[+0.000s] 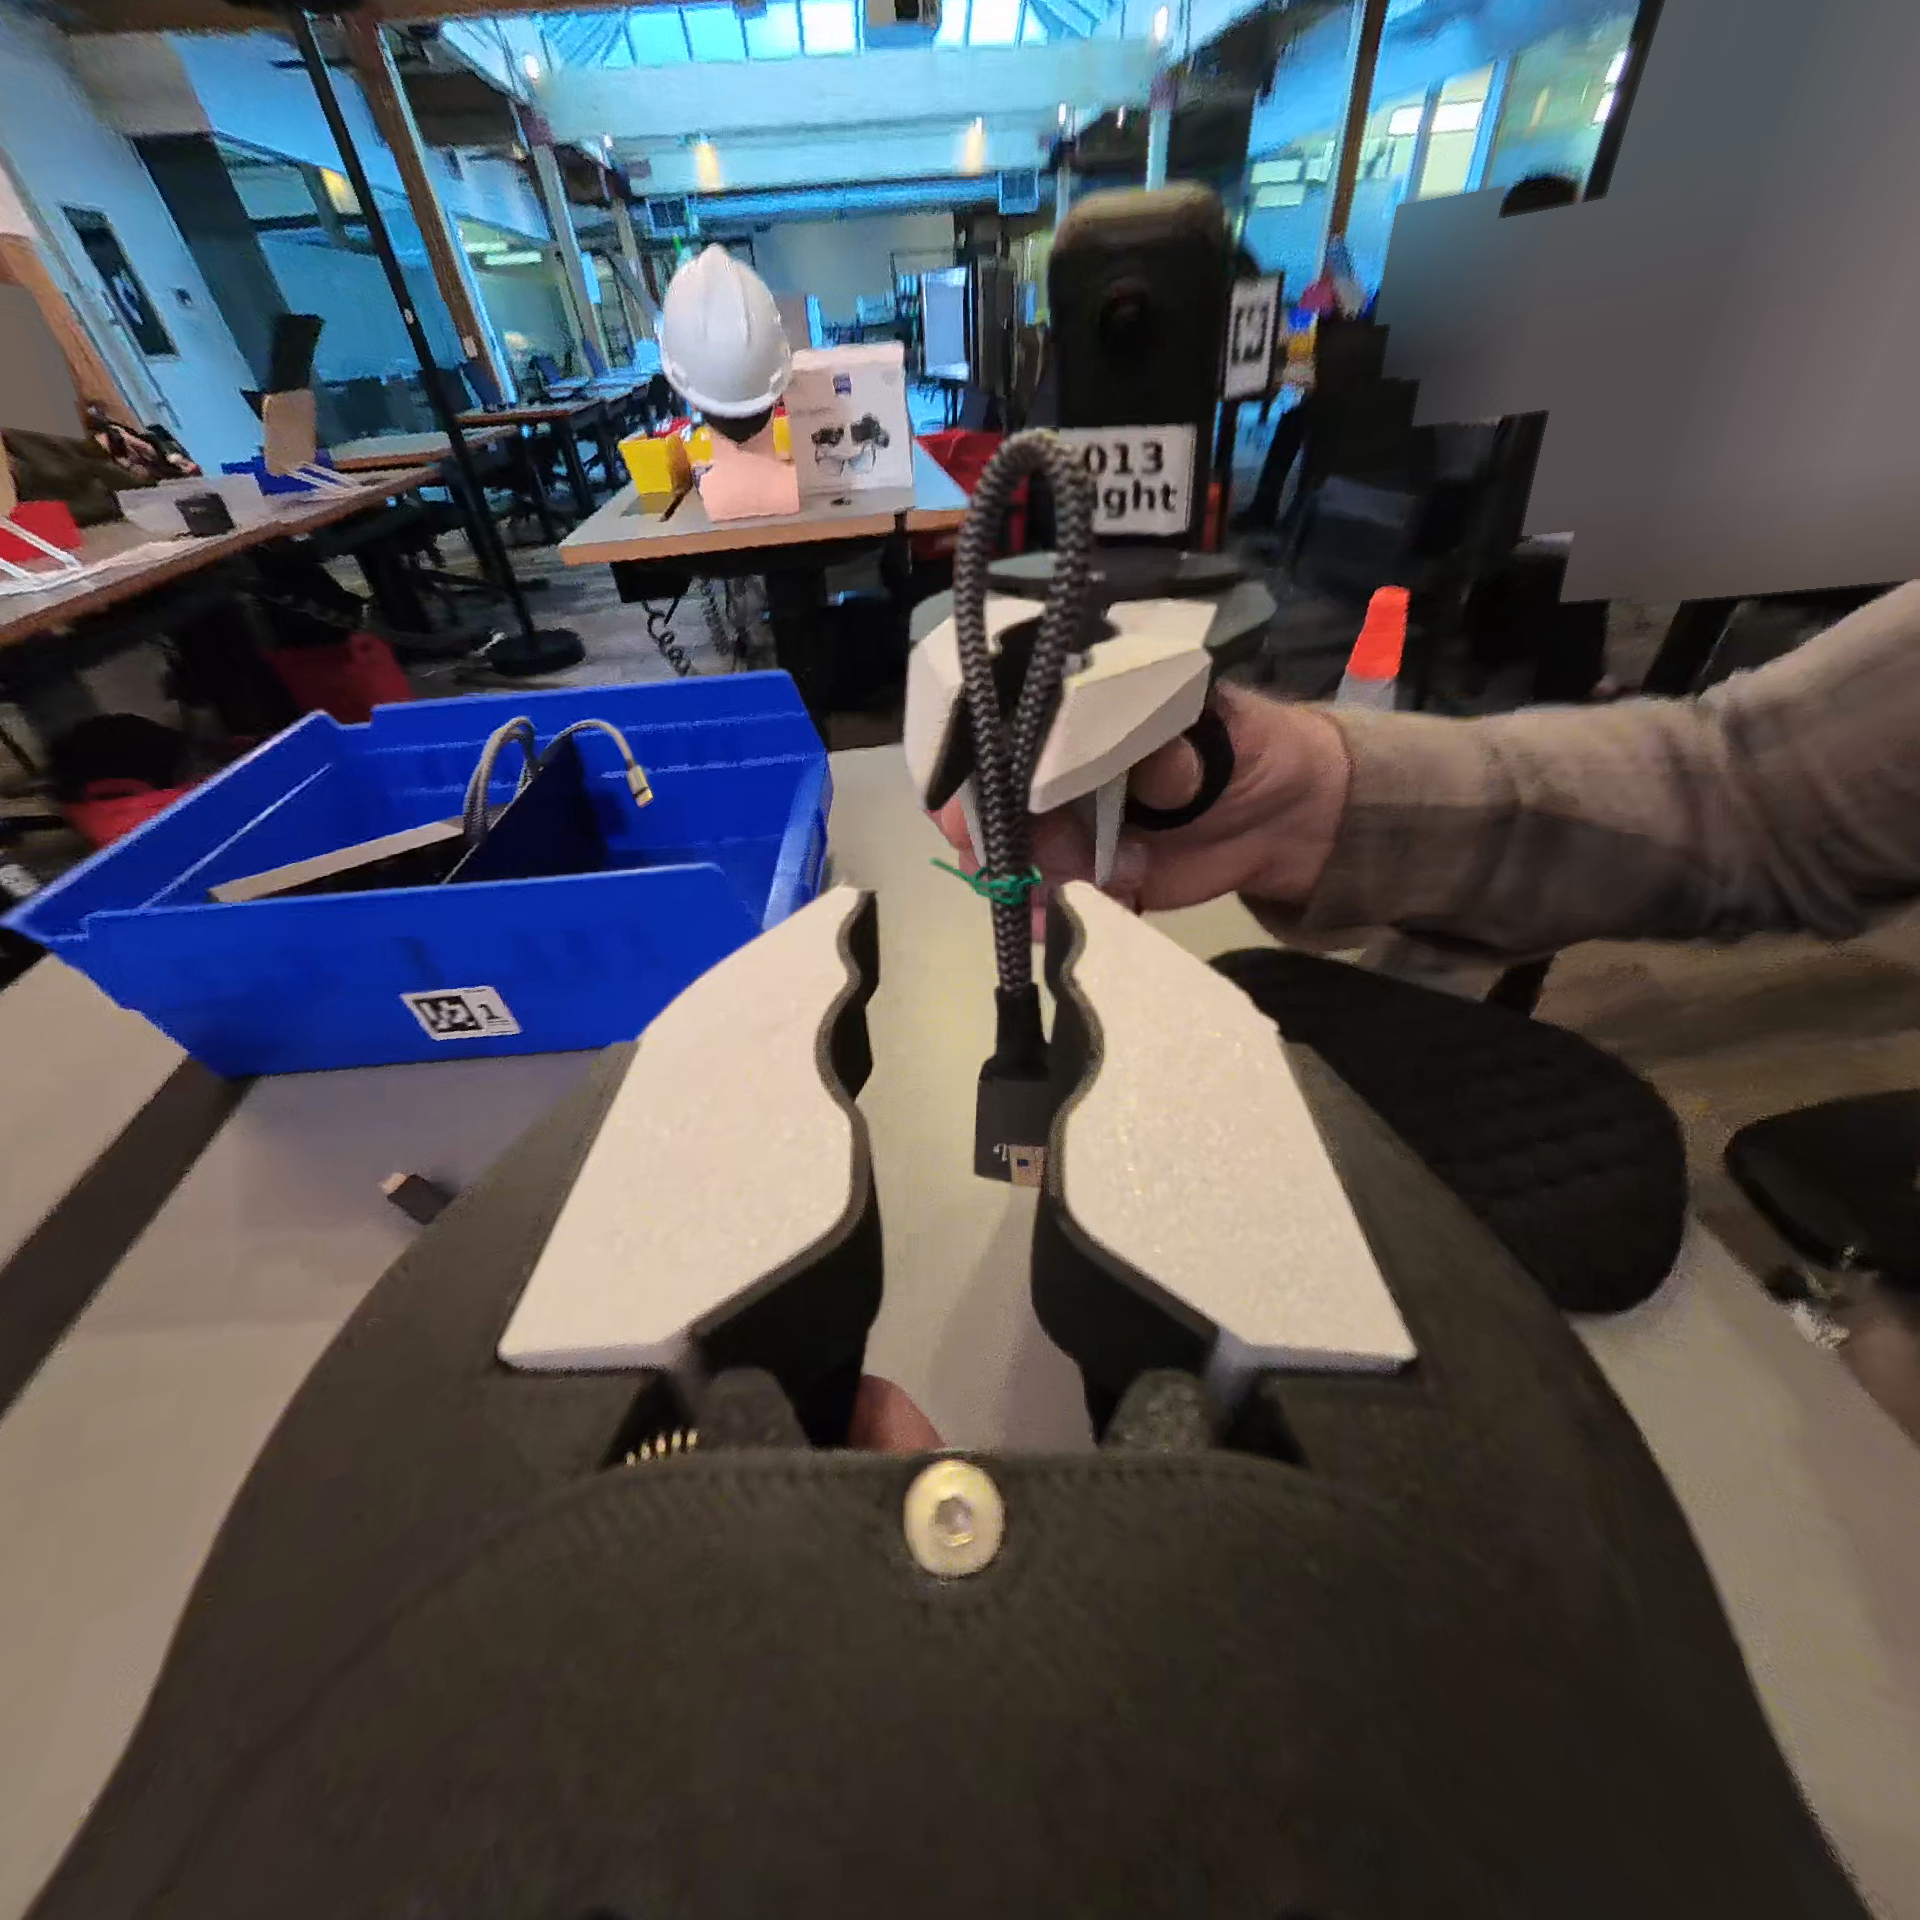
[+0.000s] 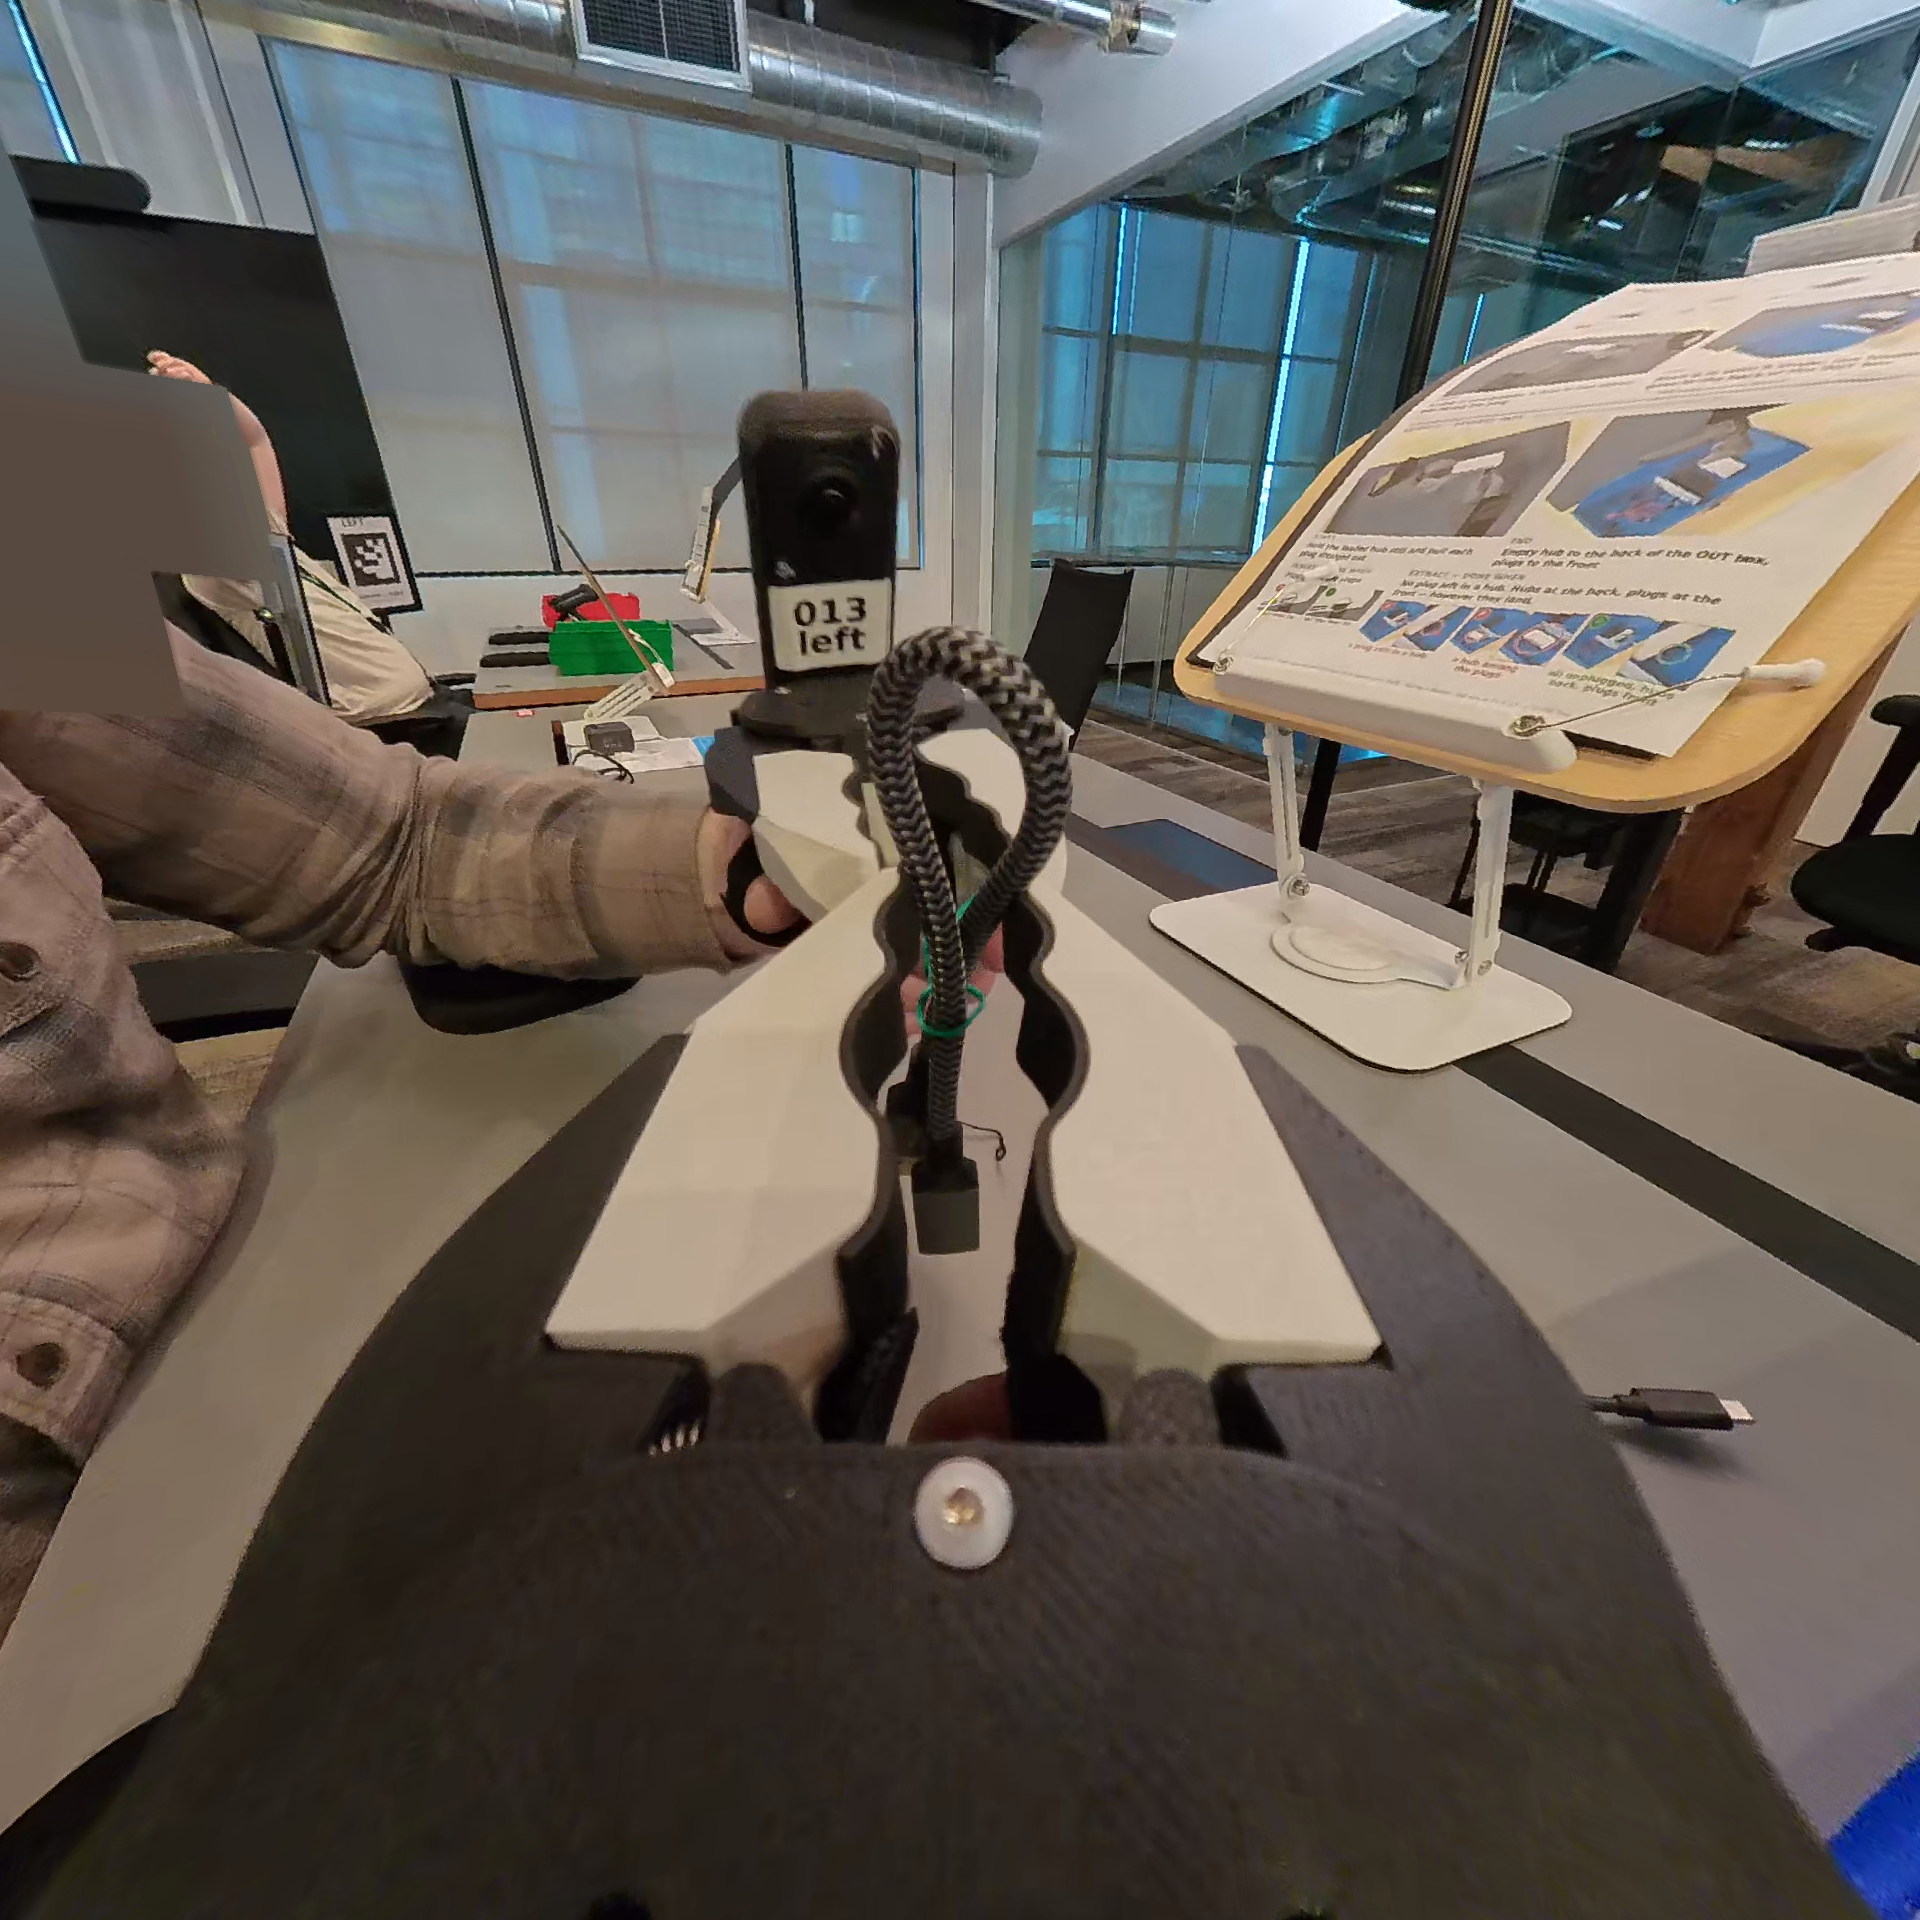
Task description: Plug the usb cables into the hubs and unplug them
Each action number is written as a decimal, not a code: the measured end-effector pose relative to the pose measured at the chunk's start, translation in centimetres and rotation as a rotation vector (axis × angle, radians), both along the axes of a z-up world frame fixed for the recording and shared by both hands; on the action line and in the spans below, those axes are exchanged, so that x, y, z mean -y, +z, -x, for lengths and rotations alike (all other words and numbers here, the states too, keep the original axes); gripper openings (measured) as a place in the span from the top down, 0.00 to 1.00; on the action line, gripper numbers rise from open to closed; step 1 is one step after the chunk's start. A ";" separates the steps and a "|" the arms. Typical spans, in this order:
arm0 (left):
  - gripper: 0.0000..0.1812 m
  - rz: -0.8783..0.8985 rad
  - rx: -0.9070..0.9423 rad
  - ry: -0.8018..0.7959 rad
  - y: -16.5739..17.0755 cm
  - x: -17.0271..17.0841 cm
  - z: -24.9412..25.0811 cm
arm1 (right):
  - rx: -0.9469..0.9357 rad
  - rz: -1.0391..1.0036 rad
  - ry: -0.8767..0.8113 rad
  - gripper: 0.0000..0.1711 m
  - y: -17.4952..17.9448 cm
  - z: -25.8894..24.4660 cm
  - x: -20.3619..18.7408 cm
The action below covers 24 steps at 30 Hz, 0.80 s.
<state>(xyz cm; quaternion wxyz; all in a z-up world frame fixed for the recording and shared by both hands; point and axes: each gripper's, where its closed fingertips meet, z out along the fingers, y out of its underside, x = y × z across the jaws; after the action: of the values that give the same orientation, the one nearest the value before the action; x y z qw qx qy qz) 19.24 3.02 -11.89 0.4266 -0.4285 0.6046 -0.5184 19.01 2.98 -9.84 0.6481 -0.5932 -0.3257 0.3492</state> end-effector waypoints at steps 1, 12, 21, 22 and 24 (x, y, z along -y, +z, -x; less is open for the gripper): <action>0.82 -0.053 -0.011 0.023 -0.1 0.0 -0.1 | 0.003 0.003 -0.001 0.92 0.0 0.0 -0.1; 0.85 -1.125 0.042 0.174 0.5 0.8 0.1 | 0.022 0.045 0.025 0.92 -0.4 0.3 0.1; 0.93 -1.570 0.045 0.184 -0.1 0.4 -0.2 | -0.002 0.077 0.040 0.92 -0.5 0.3 0.3; 0.94 -1.593 0.064 0.199 0.0 0.4 -0.3 | -0.009 0.081 0.045 0.92 -0.4 0.3 0.3; 0.95 -1.612 0.047 0.200 -0.4 0.1 -0.4 | -0.004 0.085 0.048 0.92 -0.5 0.5 0.3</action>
<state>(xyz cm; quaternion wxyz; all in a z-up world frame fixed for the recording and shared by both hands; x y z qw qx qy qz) 19.66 2.90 -12.33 0.6608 -0.0307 0.7421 0.1080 18.53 2.71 -10.38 0.6145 -0.6113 -0.3236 0.3796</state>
